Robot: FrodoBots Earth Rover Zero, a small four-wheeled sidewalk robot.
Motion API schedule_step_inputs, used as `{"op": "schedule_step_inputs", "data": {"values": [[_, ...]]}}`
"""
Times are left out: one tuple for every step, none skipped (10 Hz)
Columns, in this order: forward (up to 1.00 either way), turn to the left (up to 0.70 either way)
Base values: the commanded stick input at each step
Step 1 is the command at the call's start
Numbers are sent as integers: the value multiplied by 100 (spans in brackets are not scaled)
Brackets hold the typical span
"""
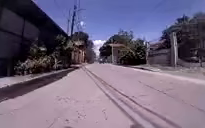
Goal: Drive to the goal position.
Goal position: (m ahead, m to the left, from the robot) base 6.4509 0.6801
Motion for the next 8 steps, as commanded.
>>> {"op": "schedule_step_inputs", "data": {"values": [[100, 0], [100, 0], [100, 0], [100, 0], [100, 0], [100, 0], [100, 0], [100, 0]]}}
